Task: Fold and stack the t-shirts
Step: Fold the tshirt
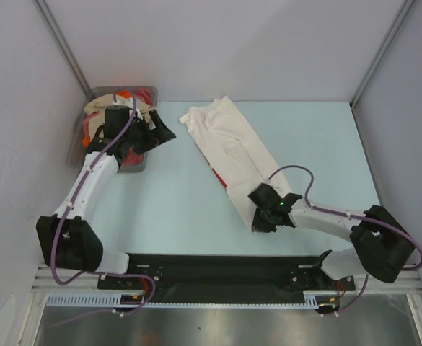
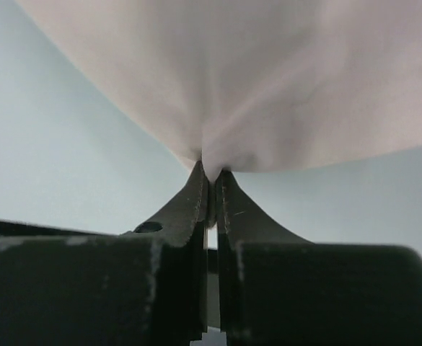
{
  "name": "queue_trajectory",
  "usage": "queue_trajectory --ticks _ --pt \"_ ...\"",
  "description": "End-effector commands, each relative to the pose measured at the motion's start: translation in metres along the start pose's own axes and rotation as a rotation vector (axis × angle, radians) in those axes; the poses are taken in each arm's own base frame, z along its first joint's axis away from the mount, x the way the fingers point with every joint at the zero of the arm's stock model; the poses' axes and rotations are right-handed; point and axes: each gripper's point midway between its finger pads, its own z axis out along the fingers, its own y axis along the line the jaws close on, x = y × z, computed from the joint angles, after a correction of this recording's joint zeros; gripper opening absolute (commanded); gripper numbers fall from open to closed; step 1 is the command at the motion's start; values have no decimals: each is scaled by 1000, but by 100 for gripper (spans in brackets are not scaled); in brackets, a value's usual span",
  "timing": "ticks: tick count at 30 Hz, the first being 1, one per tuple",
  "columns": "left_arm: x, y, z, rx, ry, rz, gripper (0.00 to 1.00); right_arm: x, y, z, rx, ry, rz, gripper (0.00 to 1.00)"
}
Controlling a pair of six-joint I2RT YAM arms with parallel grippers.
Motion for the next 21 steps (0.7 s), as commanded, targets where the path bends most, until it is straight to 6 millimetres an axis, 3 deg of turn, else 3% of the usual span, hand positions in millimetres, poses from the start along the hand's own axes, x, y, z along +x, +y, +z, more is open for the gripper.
queue_trajectory --ticks 1,2,3,4,5,7,8,9,11,12,15,18,21 --pt "10 8 -31 -38 -24 64 100 25 59 -10 -84 42 -22 0" --pt "19 16 -33 -62 -11 58 100 24 86 -19 -123 27 -31 0" --pt "25 20 -37 -82 3 54 100 44 93 -14 -84 61 -91 0" --pt "31 23 -42 -89 7 54 100 51 101 -14 -75 69 -115 0" --pt "36 23 -46 -84 16 54 100 47 123 -22 -97 47 -128 0" --pt "49 24 -54 -75 35 56 100 69 122 -13 -37 84 -192 0" --pt "53 27 -57 -81 35 57 100 74 132 -15 -56 104 -206 5" --pt "58 29 -61 -88 35 52 100 81 137 -15 -66 118 -232 41" --pt "75 32 -67 -77 50 43 100 90 138 -17 -55 117 -277 69" --pt "80 27 -67 -35 56 42 100 87 141 -22 -57 101 -296 82" --pt "110 33 -61 -5 133 26 100 72 138 -39 -50 48 -318 90" --pt "135 41 -57 -21 188 10 100 51 130 -59 -57 3 -329 95" --pt "156 35 -58 -3 214 7 99 33 113 -75 -66 -51 -326 94"
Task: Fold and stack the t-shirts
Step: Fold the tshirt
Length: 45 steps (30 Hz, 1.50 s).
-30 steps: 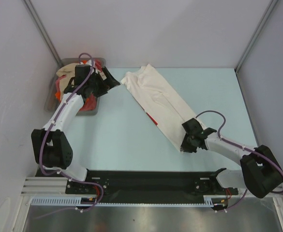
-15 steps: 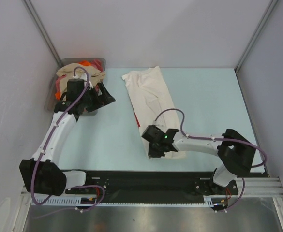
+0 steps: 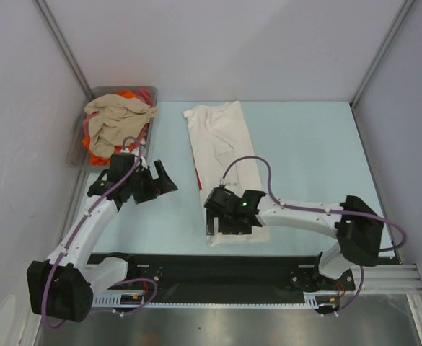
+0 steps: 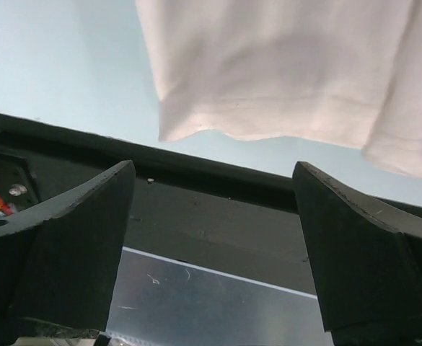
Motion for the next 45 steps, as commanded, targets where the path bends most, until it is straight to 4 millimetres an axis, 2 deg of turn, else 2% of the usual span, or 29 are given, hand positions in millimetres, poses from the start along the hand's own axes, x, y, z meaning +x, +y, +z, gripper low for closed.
queue_trajectory --ticks 1,4,5,7,8,9,10,12,16,19,21,22,23,30,37,40,41,45 --pt "19 -16 0 59 11 17 98 -18 -36 -29 31 -101 -5 94" --pt "43 -26 5 83 68 39 96 -26 -66 -31 9 -122 110 90" --pt "56 -24 10 87 95 40 95 -13 -83 -20 17 -89 140 85" --pt "67 -26 13 105 113 23 91 -19 -98 -24 -21 -107 219 83" --pt "79 -25 18 113 132 27 90 -7 -111 -17 -18 -80 237 82" --pt "85 -26 19 120 145 21 88 -12 -117 -22 -35 -104 276 82" --pt "99 -23 23 117 178 23 88 -8 -123 -21 -38 -98 288 81" --pt "109 -28 28 157 209 17 86 0 -136 -17 -28 -85 309 80" --pt "129 -32 36 170 257 11 85 9 -147 -14 -43 -72 345 77" --pt "156 -36 41 215 329 -3 84 14 -157 -9 -30 -67 354 69" --pt "163 -37 46 224 347 -19 82 14 -158 -6 -42 -73 355 63" --pt "167 -36 47 224 355 -21 82 20 -162 -1 -41 -55 358 61" --pt "172 -34 49 224 363 -22 81 16 -163 2 -51 -64 371 59" --pt "180 -36 52 217 382 -22 78 21 -171 19 -67 -47 394 55" --pt "193 -35 59 196 418 -20 70 19 -174 21 -73 -47 403 46" --pt "195 -35 60 186 422 -14 66 21 -178 23 -66 -41 408 32" --pt "195 -35 61 183 425 -11 65 22 -179 24 -63 -38 411 22" --pt "197 -35 63 168 430 -9 63 27 -183 26 -59 -34 416 6"
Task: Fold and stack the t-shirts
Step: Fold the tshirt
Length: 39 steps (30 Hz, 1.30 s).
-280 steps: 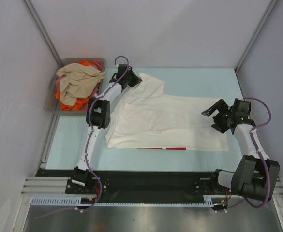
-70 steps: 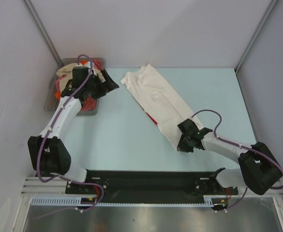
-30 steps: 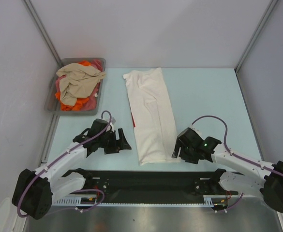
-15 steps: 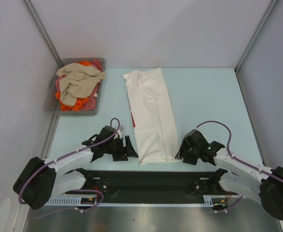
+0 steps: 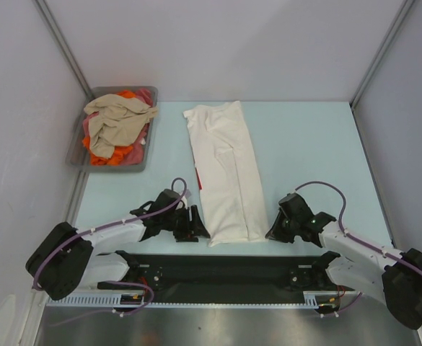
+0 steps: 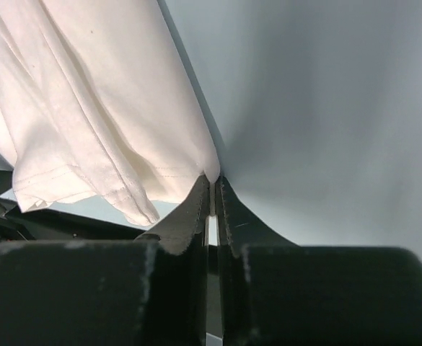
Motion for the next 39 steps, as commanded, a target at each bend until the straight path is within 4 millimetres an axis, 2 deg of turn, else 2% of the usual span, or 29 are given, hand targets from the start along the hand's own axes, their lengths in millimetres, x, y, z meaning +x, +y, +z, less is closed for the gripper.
queue_trajectory --ticks 1,4,10,21,24,26,27,29,30,36,39 --pt "-2 3 4 -41 -15 4 63 10 -23 4 61 24 -14 4" --pt "-1 0 7 -54 -13 11 64 11 -25 5 61 24 -11 0" --pt "4 -3 16 -95 15 20 65 14 -28 6 61 31 -11 0" --pt "11 -8 28 -139 59 60 54 11 -30 2 50 20 7 0" --pt "13 -13 32 -135 70 76 45 10 -29 2 49 19 9 0" --pt "14 -14 33 -135 77 86 36 11 -30 2 49 21 8 0" --pt "15 -16 34 -133 80 94 26 11 -29 2 46 22 8 0" --pt "16 -20 33 -125 83 112 14 12 -30 1 49 26 12 0" --pt "15 -20 31 -137 75 118 0 13 -30 1 48 28 10 0" --pt "17 -37 8 -157 43 184 0 14 -28 -19 62 32 42 0" --pt "19 -37 0 -186 51 201 2 6 -12 -36 17 2 33 0"
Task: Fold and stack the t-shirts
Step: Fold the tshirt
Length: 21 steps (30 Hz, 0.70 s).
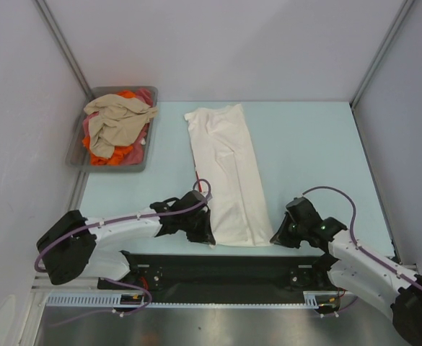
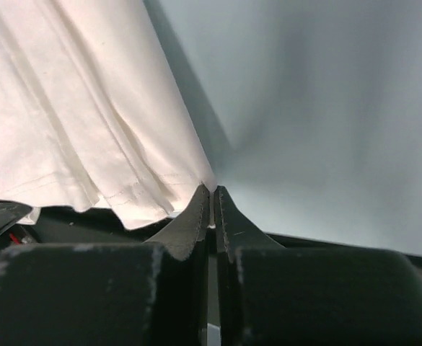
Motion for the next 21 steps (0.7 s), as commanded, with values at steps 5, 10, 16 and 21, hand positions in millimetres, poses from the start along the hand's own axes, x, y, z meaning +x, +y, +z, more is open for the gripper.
queue_trajectory --ticks 5,10,16,21 --pt "-26 -18 -43 -87 -79 117 4 -29 40 -52 -24 -71 -33 0" --pt "-60 -27 -59 -130 -120 175 3 -62 70 -64 -6 -124 -96 0" --pt "-118 -34 -88 -123 -211 159 3 -120 115 -82 -21 -223 -151 0" --pt "-164 -32 -104 -148 -265 155 4 -161 137 -71 3 -231 -164 0"
